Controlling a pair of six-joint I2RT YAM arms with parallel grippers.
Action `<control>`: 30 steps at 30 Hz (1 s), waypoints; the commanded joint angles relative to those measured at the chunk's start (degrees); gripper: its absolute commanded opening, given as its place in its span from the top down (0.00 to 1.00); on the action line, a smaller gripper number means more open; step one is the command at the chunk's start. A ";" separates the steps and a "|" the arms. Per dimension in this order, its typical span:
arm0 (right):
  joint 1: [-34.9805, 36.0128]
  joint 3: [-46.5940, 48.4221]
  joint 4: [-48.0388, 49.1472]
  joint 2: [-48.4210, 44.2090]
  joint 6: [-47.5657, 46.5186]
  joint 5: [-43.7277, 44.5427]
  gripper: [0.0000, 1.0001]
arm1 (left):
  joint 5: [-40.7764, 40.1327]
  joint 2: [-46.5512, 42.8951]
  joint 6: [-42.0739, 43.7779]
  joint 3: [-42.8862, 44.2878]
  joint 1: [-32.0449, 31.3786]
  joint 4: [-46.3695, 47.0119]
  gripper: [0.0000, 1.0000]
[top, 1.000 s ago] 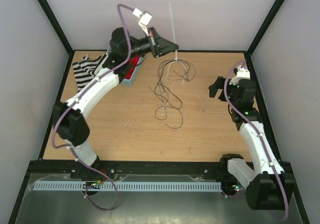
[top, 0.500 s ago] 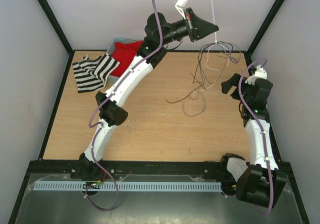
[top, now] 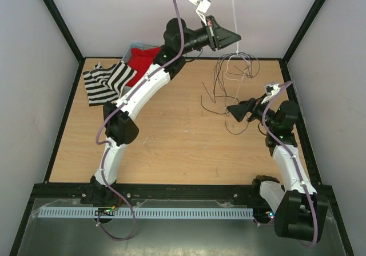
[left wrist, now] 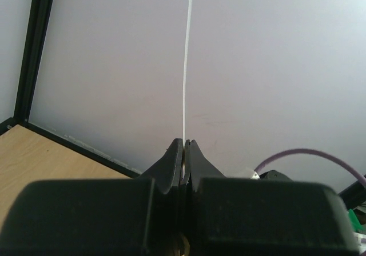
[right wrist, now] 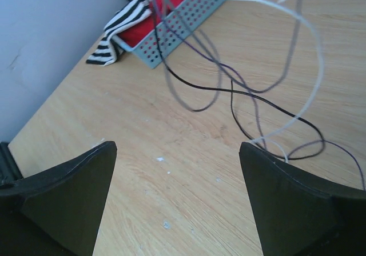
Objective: Zip-tie the wires
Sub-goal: Place the cable at the center of the board.
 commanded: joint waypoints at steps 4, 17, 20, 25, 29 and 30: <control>3.68 -6.61 17.46 -0.90 8.85 -5.33 0.00 | 1.81 -6.23 -2.25 -0.07 0.91 5.07 1.00; 20.71 -16.71 49.31 18.29 26.66 17.27 0.01 | 2.27 -9.40 -5.07 -3.25 1.08 5.79 1.00; 22.28 -14.82 58.98 29.72 30.87 17.79 0.01 | 2.52 -9.78 -5.98 -3.78 0.93 6.35 1.00; 22.90 -10.30 78.77 49.19 36.80 20.30 0.01 | 3.43 -10.85 -7.80 -4.94 0.76 7.55 1.00; 22.73 -6.69 73.83 52.25 31.21 25.06 0.01 | 4.21 -13.06 -8.21 -6.88 0.97 8.16 1.00; 22.61 -5.28 70.68 51.99 29.38 25.30 0.01 | 4.56 -13.72 -8.42 -7.64 0.98 8.30 1.00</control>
